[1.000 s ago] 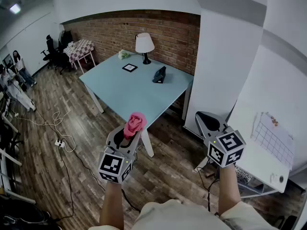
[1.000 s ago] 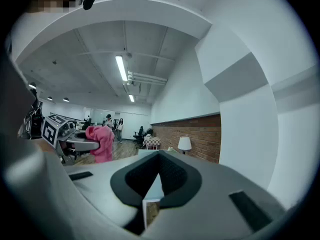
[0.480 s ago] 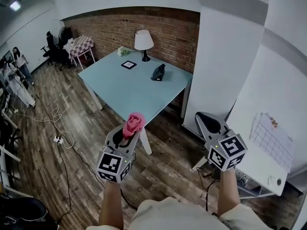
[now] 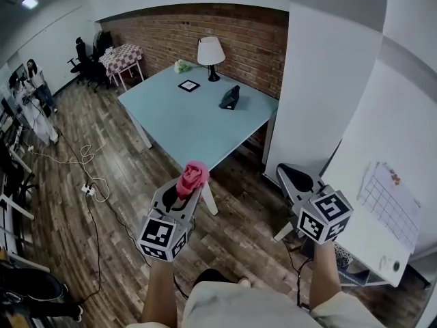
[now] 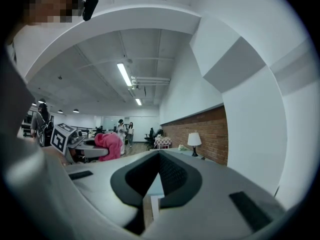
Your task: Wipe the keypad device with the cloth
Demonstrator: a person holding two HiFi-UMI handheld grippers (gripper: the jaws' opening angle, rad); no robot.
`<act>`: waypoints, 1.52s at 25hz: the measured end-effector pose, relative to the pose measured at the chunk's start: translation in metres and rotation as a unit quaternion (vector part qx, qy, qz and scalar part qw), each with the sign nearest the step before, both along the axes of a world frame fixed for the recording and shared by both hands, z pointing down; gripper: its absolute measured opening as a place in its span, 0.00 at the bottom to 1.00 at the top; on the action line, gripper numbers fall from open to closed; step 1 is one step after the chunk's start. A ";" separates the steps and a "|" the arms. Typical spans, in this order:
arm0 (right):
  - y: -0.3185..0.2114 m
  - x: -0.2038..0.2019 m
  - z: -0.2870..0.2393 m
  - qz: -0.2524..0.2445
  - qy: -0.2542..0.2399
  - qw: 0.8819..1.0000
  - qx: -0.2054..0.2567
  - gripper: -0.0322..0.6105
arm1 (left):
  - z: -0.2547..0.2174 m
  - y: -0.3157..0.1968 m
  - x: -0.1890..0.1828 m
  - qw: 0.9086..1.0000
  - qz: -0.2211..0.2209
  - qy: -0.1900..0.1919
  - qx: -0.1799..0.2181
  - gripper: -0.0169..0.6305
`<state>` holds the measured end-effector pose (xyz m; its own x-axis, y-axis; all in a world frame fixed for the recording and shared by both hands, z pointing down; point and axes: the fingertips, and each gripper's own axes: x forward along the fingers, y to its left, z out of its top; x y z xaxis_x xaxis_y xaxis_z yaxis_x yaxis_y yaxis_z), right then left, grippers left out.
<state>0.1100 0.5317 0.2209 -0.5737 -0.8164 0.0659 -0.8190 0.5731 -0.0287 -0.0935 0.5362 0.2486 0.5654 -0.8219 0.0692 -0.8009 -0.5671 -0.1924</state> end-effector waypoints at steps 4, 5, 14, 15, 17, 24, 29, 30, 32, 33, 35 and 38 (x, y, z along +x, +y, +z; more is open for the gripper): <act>0.000 -0.002 0.018 -0.023 0.016 0.999 -0.015 0.06 | 0.010 -0.004 0.009 1.000 -0.003 0.005 -0.014 0.26; -0.002 -0.002 0.020 -0.025 0.016 0.999 -0.016 0.06 | 0.011 -0.007 0.011 1.000 -0.001 0.006 -0.014 0.26; -0.067 0.001 0.034 -0.008 0.062 0.998 0.002 0.06 | 0.024 -0.076 0.017 1.000 0.007 0.014 -0.012 0.26; -0.079 -0.001 0.036 -0.009 0.069 0.998 0.007 0.06 | 0.026 -0.091 0.015 1.000 0.008 0.014 -0.012 0.26; -0.106 -0.006 0.037 -0.020 0.061 0.998 0.009 0.06 | 0.028 -0.123 0.013 1.000 0.010 0.018 -0.014 0.26; -0.221 -0.014 0.029 0.003 0.013 1.000 -0.001 0.06 | 0.025 -0.239 0.001 1.000 0.020 0.011 -0.016 0.26; -0.297 -0.011 0.017 0.055 -0.054 0.997 -0.006 0.06 | 0.021 -0.309 -0.012 0.999 0.023 0.012 -0.020 0.26; -0.309 -0.012 0.017 0.061 -0.049 0.997 -0.006 0.06 | 0.021 -0.320 -0.015 0.999 0.024 0.013 -0.020 0.26; -0.333 -0.015 0.019 0.070 -0.036 0.997 -0.007 0.06 | 0.023 -0.342 -0.019 0.999 0.026 0.013 -0.021 0.26; -0.344 -0.016 0.021 0.072 -0.033 0.997 -0.008 0.06 | 0.025 -0.352 -0.021 0.999 0.026 0.013 -0.023 0.26; -0.364 -0.020 0.026 0.076 -0.025 0.997 -0.010 0.06 | 0.030 -0.371 -0.026 0.999 0.026 0.015 -0.029 0.26; -0.388 -0.028 0.032 0.081 -0.020 0.996 -0.016 0.06 | 0.038 -0.396 -0.033 0.999 0.027 0.019 -0.039 0.26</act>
